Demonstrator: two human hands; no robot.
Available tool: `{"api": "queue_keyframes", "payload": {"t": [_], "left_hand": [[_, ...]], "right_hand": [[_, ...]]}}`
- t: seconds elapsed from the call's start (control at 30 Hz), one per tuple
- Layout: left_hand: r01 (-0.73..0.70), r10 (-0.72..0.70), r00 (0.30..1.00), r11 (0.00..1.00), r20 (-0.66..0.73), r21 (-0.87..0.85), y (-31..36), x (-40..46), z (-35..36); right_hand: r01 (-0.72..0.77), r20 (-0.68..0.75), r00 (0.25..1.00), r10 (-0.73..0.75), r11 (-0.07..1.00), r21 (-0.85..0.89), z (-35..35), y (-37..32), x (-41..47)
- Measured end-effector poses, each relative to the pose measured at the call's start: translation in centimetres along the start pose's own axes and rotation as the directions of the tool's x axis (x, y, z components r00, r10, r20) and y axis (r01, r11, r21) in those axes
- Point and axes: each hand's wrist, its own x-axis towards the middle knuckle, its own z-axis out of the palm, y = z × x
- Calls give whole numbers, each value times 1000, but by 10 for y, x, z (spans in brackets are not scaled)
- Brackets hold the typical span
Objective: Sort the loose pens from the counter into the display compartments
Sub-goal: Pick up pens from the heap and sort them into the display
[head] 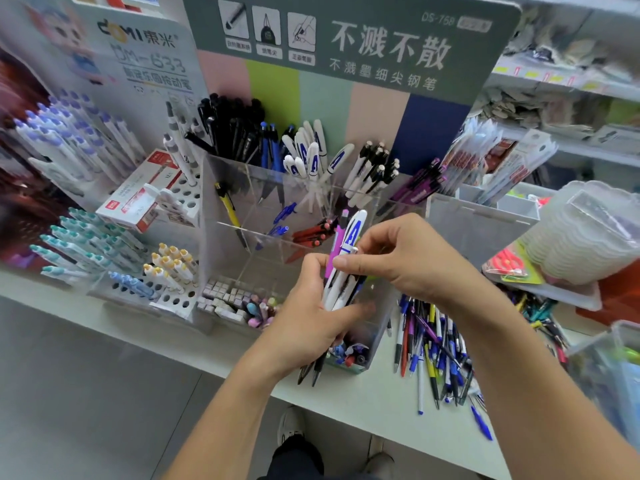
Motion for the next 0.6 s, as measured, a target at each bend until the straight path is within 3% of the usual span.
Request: {"api": "queue_keyframes", "payload": {"t": [0.1,0.23,0.43,0.6], "left_hand": [[22,-22,1000,1000,3,-7,-2,-2,0],[59,-55,998,987,33,-151,-2,-5,-3],[22,-20,1000,981,7,-191,-2,-7,-2],[29,-24,999,984,26,-173,-3,-9,-6]], "right_hand": [[-4,28,1000,6,997,-71,4,0,4],[-29,87,996,10,975,221,-9,0,7],[121,173,979,-104,989,-90,-3,-6,6],[53,253,966,-47,998,-16,-5,-7,7]]}}
